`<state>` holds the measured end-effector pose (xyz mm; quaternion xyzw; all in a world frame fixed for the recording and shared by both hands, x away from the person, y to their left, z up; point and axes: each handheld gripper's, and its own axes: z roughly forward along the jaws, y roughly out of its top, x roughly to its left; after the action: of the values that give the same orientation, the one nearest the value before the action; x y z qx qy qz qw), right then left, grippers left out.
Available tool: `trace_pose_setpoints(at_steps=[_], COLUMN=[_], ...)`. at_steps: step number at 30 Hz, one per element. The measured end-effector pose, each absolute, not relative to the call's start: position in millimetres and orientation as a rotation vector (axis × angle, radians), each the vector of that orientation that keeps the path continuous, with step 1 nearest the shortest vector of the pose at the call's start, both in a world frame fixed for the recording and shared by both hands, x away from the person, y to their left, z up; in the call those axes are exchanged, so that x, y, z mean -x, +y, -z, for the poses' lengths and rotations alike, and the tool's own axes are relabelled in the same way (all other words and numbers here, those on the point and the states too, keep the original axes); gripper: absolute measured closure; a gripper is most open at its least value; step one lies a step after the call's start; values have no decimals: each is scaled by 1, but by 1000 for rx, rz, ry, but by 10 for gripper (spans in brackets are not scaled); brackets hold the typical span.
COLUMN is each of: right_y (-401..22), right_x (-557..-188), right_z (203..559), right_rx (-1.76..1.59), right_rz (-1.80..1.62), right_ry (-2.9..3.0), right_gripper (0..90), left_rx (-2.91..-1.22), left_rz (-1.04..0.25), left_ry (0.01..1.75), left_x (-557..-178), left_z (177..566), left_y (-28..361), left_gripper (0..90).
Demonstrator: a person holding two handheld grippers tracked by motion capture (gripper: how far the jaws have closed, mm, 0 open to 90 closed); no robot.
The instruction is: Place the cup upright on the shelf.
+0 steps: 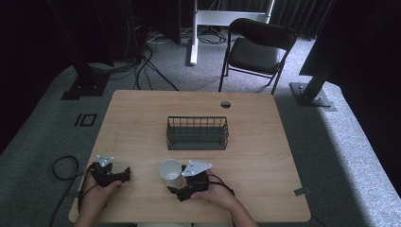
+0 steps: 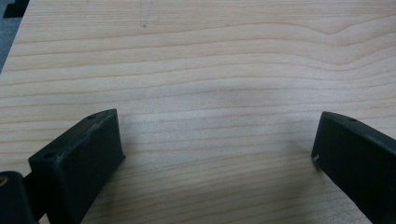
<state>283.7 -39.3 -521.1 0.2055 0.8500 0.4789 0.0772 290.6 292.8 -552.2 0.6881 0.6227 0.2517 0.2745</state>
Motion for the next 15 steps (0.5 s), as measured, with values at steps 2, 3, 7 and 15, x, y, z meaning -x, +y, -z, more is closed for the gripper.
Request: trace_pose_setpoints(at_steps=[2, 3, 7, 15], right_y=[-38, -37, -33, -25], right_x=[-284, -285, -287, -291], right_z=[521, 519, 516, 512], right_rx=[-615, -611, -614, -617], right_rz=[-1437, -1445, -1459, -1461], right_ry=[2541, 2533, 2509, 2466], right_gripper=[125, 125, 125, 142], left_rx=[-1850, -1850, -1850, -1850], left_rz=[-677, -677, -677, -677], left_ry=[1674, 1674, 1674, 1674], left_x=[-291, -291, -291, -291], left_z=[552, 552, 552, 552], left_y=[293, 293, 293, 293], left_gripper=[21, 20, 20, 20])
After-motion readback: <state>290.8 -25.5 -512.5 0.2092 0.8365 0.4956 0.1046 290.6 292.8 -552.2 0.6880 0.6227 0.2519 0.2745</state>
